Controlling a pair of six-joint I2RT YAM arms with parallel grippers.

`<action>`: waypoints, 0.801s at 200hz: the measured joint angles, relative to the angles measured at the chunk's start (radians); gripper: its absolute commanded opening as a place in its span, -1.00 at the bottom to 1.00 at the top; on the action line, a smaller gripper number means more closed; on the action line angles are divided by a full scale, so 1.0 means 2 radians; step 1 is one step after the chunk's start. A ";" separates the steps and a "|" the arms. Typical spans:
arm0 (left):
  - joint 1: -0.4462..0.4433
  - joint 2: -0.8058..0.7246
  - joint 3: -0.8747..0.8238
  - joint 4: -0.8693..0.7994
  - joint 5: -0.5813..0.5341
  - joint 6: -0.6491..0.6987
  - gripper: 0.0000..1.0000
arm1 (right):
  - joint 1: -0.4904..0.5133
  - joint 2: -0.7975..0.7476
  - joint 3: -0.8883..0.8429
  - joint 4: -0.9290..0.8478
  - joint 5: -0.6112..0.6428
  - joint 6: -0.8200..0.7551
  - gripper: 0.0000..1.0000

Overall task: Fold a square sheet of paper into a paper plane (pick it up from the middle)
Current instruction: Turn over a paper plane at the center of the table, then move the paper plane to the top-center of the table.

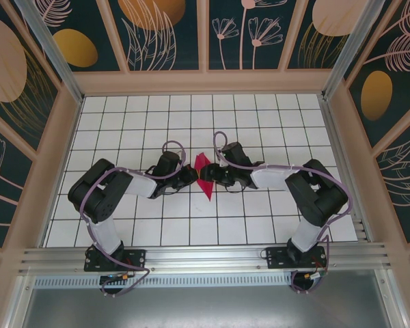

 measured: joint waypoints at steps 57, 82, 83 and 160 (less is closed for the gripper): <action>0.000 0.000 0.000 0.000 0.000 -0.002 -1.00 | 0.017 0.000 0.000 -0.027 0.014 0.006 0.10; 0.000 0.000 0.000 0.000 0.002 -0.002 -1.00 | 0.024 0.002 0.003 -0.043 0.030 0.006 0.12; 0.000 0.000 0.000 0.000 0.002 -0.002 -1.00 | 0.025 0.002 0.003 -0.044 0.031 0.005 0.11; 0.001 0.000 0.000 -0.002 0.004 -0.003 -0.98 | 0.034 0.018 0.031 -0.080 0.072 0.003 -0.17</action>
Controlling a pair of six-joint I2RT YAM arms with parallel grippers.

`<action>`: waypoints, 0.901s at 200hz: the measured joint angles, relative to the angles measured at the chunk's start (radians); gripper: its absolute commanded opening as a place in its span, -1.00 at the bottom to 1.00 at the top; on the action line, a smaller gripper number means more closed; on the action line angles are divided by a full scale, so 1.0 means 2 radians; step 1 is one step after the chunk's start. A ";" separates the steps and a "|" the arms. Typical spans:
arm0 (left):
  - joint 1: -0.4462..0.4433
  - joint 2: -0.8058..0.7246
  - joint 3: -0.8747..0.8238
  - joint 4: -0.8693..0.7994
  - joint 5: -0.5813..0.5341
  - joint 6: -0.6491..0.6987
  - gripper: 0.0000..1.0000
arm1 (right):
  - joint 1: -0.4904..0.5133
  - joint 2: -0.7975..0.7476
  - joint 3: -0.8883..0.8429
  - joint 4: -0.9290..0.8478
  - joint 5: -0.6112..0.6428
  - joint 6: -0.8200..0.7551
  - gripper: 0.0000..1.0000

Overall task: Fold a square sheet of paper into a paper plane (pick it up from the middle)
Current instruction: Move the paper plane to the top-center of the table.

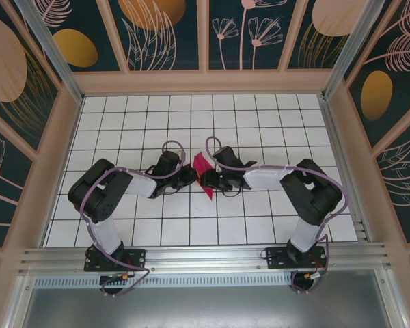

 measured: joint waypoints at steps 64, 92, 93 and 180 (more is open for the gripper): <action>0.000 -0.003 0.005 -0.017 -0.001 0.001 -0.88 | 0.001 0.001 0.006 -0.022 0.036 0.001 -0.54; 0.000 -0.006 0.006 -0.025 -0.003 0.004 -0.81 | 0.004 0.008 0.016 -0.030 0.050 0.000 -0.54; 0.000 -0.006 0.006 -0.025 -0.003 0.005 -0.80 | 0.004 0.008 0.016 -0.030 0.050 0.000 -0.54; 0.020 -0.072 0.009 -0.101 -0.040 0.023 -0.07 | 0.022 0.024 0.074 -0.079 0.113 -0.009 -0.93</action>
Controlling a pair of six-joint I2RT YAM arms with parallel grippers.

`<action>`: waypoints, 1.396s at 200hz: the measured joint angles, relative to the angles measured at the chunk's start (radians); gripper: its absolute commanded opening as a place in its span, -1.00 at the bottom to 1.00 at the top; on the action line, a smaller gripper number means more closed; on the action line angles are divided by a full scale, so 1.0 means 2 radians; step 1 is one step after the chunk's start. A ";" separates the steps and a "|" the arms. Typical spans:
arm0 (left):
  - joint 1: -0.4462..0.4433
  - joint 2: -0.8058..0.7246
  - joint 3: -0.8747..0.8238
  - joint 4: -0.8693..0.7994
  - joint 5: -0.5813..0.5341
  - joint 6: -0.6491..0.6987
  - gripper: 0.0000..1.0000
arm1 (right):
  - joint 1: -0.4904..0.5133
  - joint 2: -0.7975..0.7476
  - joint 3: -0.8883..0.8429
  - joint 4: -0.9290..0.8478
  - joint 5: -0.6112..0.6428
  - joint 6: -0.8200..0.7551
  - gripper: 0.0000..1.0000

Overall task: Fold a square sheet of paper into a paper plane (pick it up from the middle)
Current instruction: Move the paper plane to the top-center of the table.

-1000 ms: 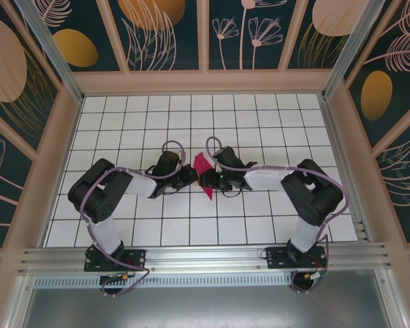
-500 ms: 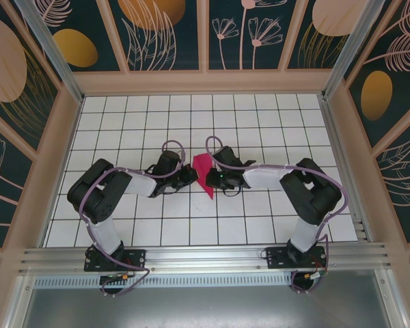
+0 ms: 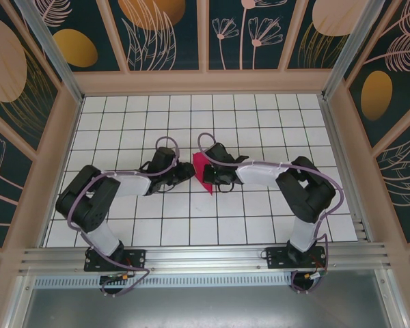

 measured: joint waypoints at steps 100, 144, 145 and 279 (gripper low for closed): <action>0.015 -0.039 0.001 -0.093 -0.118 0.014 0.73 | 0.019 0.012 0.063 -0.095 0.136 -0.006 -0.60; 0.015 -0.039 0.001 -0.096 -0.124 0.017 0.87 | 0.028 0.032 0.070 -0.092 0.131 -0.007 -0.52; 0.015 -0.039 0.002 -0.096 -0.124 0.017 0.87 | 0.028 0.033 0.070 -0.092 0.131 -0.007 -0.52; 0.015 -0.040 0.008 -0.110 -0.138 0.029 0.97 | 0.010 0.065 0.087 -0.087 0.139 0.027 -1.00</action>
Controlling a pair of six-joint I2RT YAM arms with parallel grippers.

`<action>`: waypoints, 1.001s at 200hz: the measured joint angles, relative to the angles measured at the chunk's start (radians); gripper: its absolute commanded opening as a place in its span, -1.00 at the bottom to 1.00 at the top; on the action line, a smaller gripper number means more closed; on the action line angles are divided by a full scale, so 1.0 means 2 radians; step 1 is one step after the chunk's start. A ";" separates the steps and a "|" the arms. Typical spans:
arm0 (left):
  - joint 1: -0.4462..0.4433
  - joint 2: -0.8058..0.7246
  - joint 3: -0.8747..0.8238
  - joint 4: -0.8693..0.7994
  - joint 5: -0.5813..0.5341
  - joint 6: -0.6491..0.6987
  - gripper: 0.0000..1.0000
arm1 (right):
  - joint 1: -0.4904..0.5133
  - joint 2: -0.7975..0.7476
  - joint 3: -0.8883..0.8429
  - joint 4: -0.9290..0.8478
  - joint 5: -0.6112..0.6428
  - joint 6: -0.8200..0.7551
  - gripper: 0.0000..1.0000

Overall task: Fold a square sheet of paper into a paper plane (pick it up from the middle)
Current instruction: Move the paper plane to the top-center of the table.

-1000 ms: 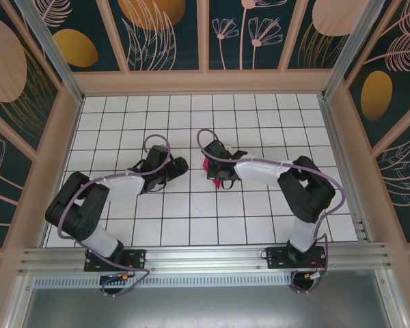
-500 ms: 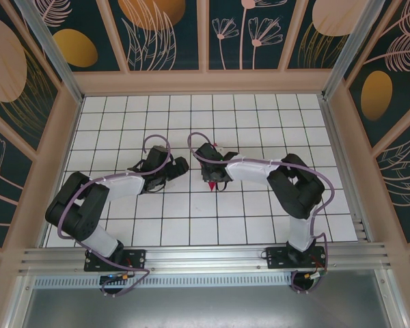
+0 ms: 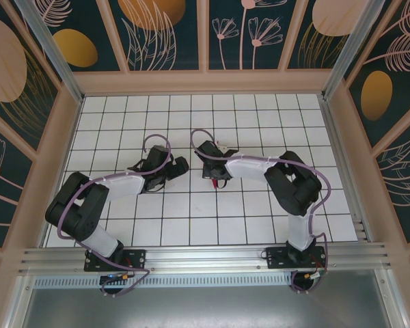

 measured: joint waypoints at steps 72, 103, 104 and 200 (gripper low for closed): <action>0.008 -0.022 0.002 -0.035 -0.036 0.013 0.97 | -0.023 0.060 0.110 -0.014 0.046 -0.047 -1.00; 0.016 -0.027 0.002 -0.037 -0.037 0.013 0.97 | -0.037 0.101 0.157 -0.013 0.046 -0.075 -1.00; 0.017 -0.027 0.002 -0.037 -0.037 0.013 0.97 | -0.037 0.101 0.158 -0.013 0.047 -0.076 -1.00; 0.017 -0.028 0.002 -0.042 -0.037 0.013 0.97 | -0.044 0.150 0.212 -0.014 0.037 -0.108 -0.82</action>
